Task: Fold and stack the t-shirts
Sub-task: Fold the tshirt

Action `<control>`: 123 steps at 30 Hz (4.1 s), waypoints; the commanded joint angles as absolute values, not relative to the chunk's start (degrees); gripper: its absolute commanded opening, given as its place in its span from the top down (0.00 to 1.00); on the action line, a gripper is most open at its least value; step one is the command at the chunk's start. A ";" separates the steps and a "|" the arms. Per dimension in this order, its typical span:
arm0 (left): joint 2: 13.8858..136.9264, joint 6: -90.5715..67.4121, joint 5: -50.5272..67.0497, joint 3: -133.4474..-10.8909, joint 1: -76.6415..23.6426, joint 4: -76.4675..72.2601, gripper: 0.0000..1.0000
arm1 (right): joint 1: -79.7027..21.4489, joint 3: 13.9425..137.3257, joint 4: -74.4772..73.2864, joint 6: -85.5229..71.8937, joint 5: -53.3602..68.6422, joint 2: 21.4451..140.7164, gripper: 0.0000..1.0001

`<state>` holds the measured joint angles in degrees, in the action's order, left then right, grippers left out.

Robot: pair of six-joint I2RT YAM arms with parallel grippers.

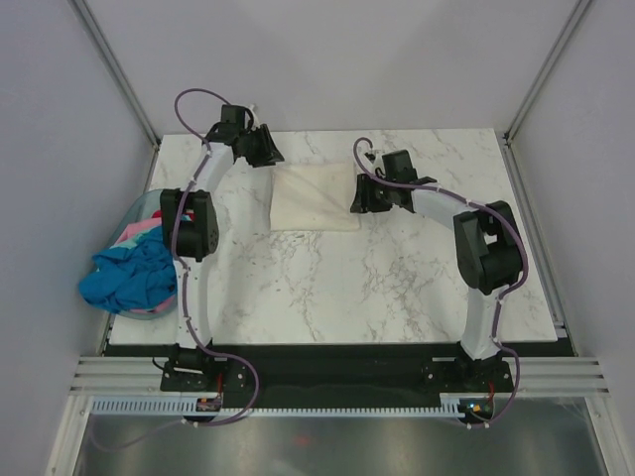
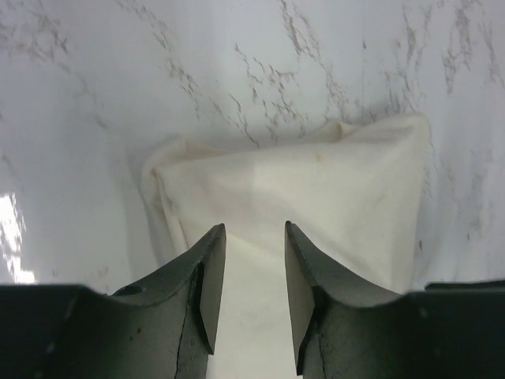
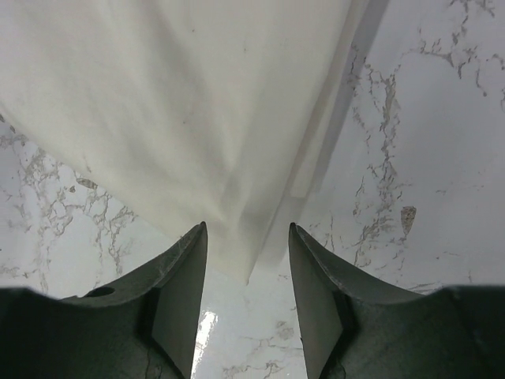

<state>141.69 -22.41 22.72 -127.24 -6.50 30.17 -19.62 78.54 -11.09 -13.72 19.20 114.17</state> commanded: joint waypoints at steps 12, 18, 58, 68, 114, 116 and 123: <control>114.79 -20.21 23.47 -91.17 -7.56 27.60 0.49 | -19.07 83.67 -12.04 -12.74 25.48 119.26 0.43; 116.80 -20.65 21.27 -86.22 -7.91 26.28 0.49 | -19.07 80.16 -8.27 -14.41 26.98 118.66 0.51; 121.55 -25.14 20.23 -92.02 -11.25 31.20 0.64 | -12.75 100.01 -18.46 -6.77 30.76 126.02 0.41; 125.77 -24.61 17.14 -92.46 -11.25 31.73 0.67 | -11.16 106.36 -11.44 -11.06 29.55 136.67 0.81; 144.76 -24.87 31.90 -128.76 -8.00 35.60 0.59 | -14.59 72.87 -9.32 -17.49 36.04 115.22 0.76; 143.44 -24.79 32.52 -128.76 -8.00 35.42 0.58 | -14.59 71.81 -9.32 -17.14 34.72 115.40 0.76; 133.70 -23.64 33.23 -123.16 -7.91 35.86 0.54 | -15.03 71.54 -11.42 -17.93 33.14 108.48 0.76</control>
